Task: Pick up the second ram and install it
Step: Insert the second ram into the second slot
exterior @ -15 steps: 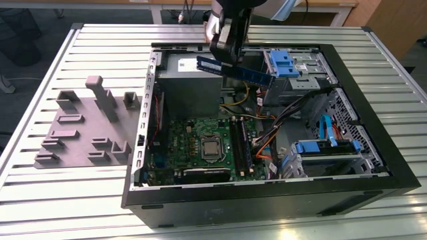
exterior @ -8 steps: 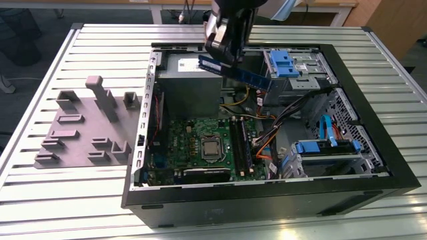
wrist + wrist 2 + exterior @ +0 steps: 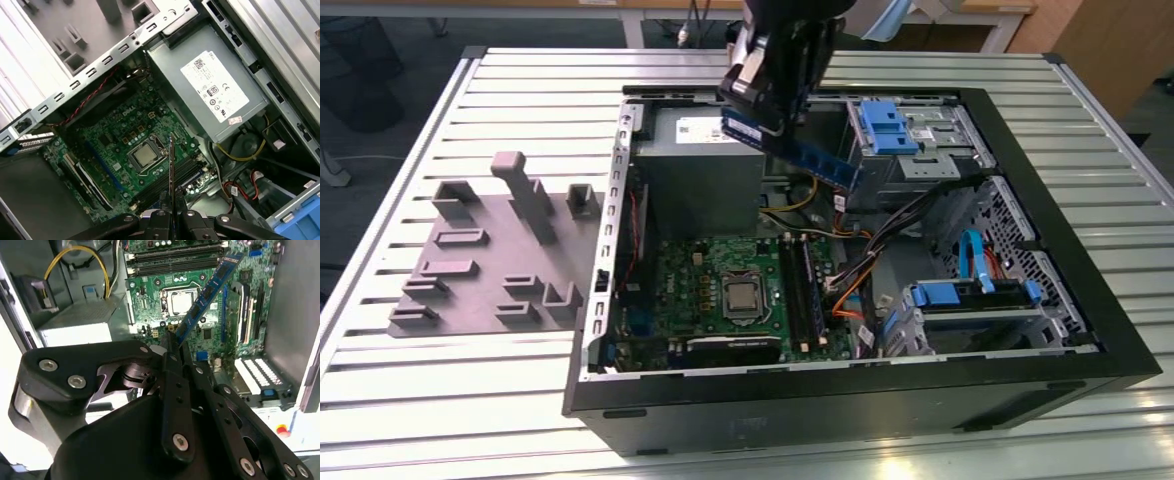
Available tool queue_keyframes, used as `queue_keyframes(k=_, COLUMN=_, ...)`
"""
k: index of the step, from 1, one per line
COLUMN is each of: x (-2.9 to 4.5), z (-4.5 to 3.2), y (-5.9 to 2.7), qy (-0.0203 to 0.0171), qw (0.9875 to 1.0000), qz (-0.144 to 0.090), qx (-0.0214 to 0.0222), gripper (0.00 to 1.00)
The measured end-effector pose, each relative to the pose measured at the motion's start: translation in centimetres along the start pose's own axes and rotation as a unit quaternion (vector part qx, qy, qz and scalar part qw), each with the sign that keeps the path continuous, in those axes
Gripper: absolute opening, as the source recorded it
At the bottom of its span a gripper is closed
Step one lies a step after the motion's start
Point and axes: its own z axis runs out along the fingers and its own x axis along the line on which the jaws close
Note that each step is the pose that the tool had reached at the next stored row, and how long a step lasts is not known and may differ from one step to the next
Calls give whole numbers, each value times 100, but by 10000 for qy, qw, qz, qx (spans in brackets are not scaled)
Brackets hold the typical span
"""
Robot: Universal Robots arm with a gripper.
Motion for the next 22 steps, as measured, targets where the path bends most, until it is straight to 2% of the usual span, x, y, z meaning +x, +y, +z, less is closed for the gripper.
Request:
queue_keyframes(k=2, x=0, z=0, y=0, qy=1, qw=10000, qz=63, qx=0, gripper=14)
queue_keyframes(k=14, x=0, z=1, y=0, qy=0, qw=10000, qz=91, qx=0, gripper=14)
queue_keyframes(k=18, x=0, z=4, y=0, qy=1, qw=9995, qz=324, qx=0, gripper=14)
queue_keyframes(k=22, x=0, z=8, y=0, qy=1, qw=9979, qz=648, qx=0, gripper=14)
